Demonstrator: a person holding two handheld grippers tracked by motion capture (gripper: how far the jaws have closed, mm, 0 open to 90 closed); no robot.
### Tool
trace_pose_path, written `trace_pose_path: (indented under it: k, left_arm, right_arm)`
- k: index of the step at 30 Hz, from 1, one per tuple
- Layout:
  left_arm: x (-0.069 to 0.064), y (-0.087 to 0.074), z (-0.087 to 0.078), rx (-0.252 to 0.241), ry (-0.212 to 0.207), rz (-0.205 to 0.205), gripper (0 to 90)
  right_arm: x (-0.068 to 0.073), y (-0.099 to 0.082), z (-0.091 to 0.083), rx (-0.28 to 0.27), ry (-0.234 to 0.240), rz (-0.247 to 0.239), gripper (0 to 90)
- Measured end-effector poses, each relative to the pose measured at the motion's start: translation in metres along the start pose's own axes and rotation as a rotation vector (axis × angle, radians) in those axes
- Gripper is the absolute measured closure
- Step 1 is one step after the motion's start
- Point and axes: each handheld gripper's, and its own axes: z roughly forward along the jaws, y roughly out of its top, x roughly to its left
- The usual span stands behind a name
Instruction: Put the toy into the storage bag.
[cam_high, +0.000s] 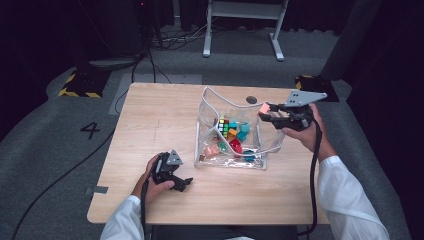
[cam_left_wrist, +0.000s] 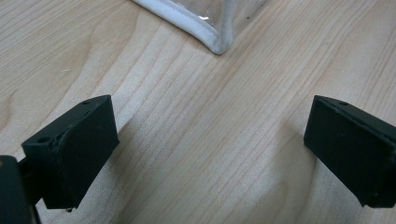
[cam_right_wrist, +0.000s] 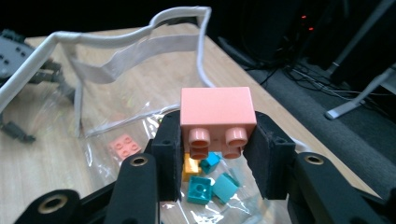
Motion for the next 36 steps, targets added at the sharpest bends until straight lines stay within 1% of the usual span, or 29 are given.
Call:
trace_pose_path:
  k: [1,3,6,8,10,12,14,16,17,21,22,23,24,26,27,28,29,30,31,33,34,35,36]
  left_arm:
    - [0.000,0.000,0.000,0.000,0.000,0.000,2.9]
    - [0.000,0.000,0.000,0.000,0.000,0.000,2.9]
    - [0.000,0.000,0.000,0.000,0.000,0.000,2.9]
    - [0.000,0.000,0.000,0.000,0.000,0.000,2.9]
    - [0.000,0.000,0.000,0.000,0.000,0.000,2.9]
    - [0.000,0.000,0.000,0.000,0.000,0.000,2.9]
    - [0.000,0.000,0.000,0.000,0.000,0.000,2.9]
    - [0.000,0.000,0.000,0.000,0.000,0.000,2.9]
    - [0.000,0.000,0.000,0.000,0.000,0.000,2.9]
    - [0.000,0.000,0.000,0.000,0.000,0.000,2.9]
    - [0.000,0.000,0.000,0.000,0.000,0.000,2.9]
    - [0.000,0.000,0.000,0.000,0.000,0.000,2.9]
    - [0.000,0.000,0.000,0.000,0.000,0.000,2.9]
    - [0.000,0.000,0.000,0.000,0.000,0.000,2.9]
    - [0.000,0.000,0.000,0.000,0.000,0.000,2.9]
    - [0.000,0.000,0.000,0.000,0.000,0.000,2.9]
    - [0.000,0.000,0.000,0.000,0.000,0.000,2.9]
    - [0.000,0.000,0.000,0.000,0.000,0.000,2.9]
    - [0.000,0.000,0.000,0.000,0.000,0.000,2.9]
    - [0.000,0.000,0.000,0.000,0.000,0.000,2.9]
    - [0.000,0.000,0.000,0.000,0.000,0.000,2.9]
    - [0.000,0.000,0.000,0.000,0.000,0.000,2.9]
    - [0.000,0.000,0.000,0.000,0.000,0.000,2.9]
  right_arm:
    - [0.001,0.001,0.004,0.000,0.014,-0.022,59.0]
    - [0.005,0.002,0.009,0.012,0.042,-0.025,59.0]
    - [0.009,0.004,0.018,0.031,0.081,-0.046,59.0]
    - [0.011,0.005,0.023,0.042,0.102,-0.048,59.0]
    - [0.013,0.006,0.028,0.059,0.128,-0.063,59.0]
    - [0.014,0.006,0.030,0.066,0.136,-0.070,59.0]
    - [0.017,0.009,0.038,0.106,0.139,-0.086,59.0]
    - [0.019,0.011,0.042,0.129,0.132,-0.091,59.0]
    - [0.019,0.011,0.044,0.139,0.130,-0.103,59.0]
    - [0.019,0.015,0.051,0.214,0.118,-0.114,59.0]
    - [0.020,0.015,0.052,0.233,0.117,-0.108,59.0]
    - [0.020,0.015,0.052,0.233,0.117,-0.108,59.0]
    - [0.020,0.015,0.054,0.256,0.122,-0.117,59.0]
    - [0.020,0.015,0.059,0.334,0.127,-0.149,59.0]
    - [0.021,0.014,0.060,0.351,0.124,-0.147,59.0]
    - [0.019,0.013,0.062,0.373,0.132,-0.173,59.0]
    - [0.019,0.011,0.064,0.383,0.139,-0.175,59.0]
    - [0.018,0.010,0.065,0.405,0.134,-0.186,59.0]
    - [0.017,0.009,0.066,0.417,0.130,-0.176,59.0]
    - [0.015,0.008,0.066,0.437,0.127,-0.173,59.0]
    - [0.013,0.007,0.066,0.455,0.123,-0.173,58.9]
    - [0.013,0.006,0.066,0.468,0.120,-0.161,59.0]
    - [0.011,0.005,0.065,0.478,0.113,-0.161,58.9]
